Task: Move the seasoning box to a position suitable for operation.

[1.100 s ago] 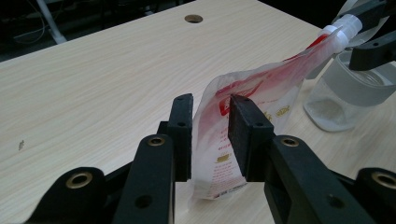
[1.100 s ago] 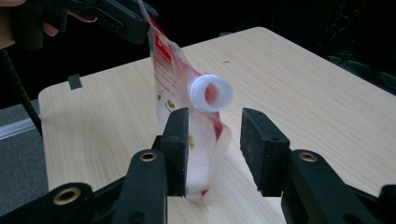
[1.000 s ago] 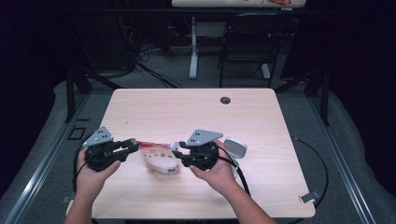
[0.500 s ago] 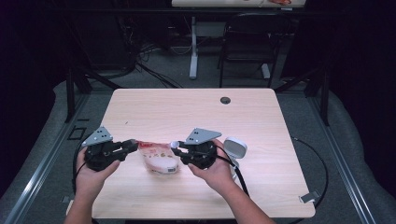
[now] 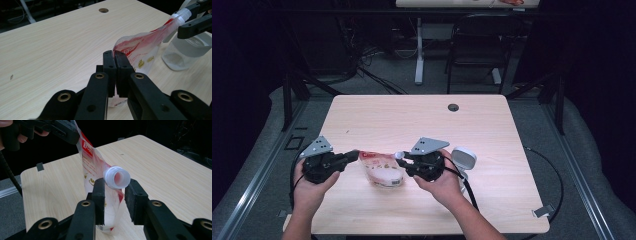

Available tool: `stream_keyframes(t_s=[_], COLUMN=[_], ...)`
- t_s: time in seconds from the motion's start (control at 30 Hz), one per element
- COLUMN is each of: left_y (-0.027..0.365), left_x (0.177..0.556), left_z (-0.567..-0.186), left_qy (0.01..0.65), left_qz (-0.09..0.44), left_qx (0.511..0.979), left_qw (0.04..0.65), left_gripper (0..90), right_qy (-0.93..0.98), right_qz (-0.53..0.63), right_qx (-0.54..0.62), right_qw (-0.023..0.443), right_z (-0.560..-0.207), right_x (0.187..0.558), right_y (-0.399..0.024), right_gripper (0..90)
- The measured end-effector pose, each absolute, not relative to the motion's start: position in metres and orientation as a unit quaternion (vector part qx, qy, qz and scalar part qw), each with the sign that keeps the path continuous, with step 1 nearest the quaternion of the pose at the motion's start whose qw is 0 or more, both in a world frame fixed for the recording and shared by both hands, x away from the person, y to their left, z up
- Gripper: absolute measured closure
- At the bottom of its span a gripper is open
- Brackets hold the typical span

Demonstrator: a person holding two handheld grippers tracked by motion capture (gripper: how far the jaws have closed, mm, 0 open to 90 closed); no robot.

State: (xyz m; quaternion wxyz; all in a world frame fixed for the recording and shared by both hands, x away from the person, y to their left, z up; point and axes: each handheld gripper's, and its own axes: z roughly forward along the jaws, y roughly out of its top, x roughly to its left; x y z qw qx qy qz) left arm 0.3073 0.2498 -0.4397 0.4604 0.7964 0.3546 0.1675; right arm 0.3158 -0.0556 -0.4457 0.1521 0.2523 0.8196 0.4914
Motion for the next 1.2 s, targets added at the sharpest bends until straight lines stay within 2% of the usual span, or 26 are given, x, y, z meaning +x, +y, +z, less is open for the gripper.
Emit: stream_keyframes(t_s=[0.53,1.2], left_y=[0.243,0.205], left_x=[0.301,0.285], left_z=[-0.434,-0.431], left_qy=[0.341,0.296], left_qz=[0.154,0.126], left_qx=[0.796,0.819], left_qw=[0.476,0.475], left_gripper=[90.0,90.0], right_qy=[0.817,0.817], right_qz=[0.495,0.487], right_qx=[0.25,0.261], right_qw=[0.157,0.165], right_z=[-0.439,-0.434], right_x=[0.307,0.284], right_y=[-0.067,-0.11], right_gripper=[70.4,69.7])
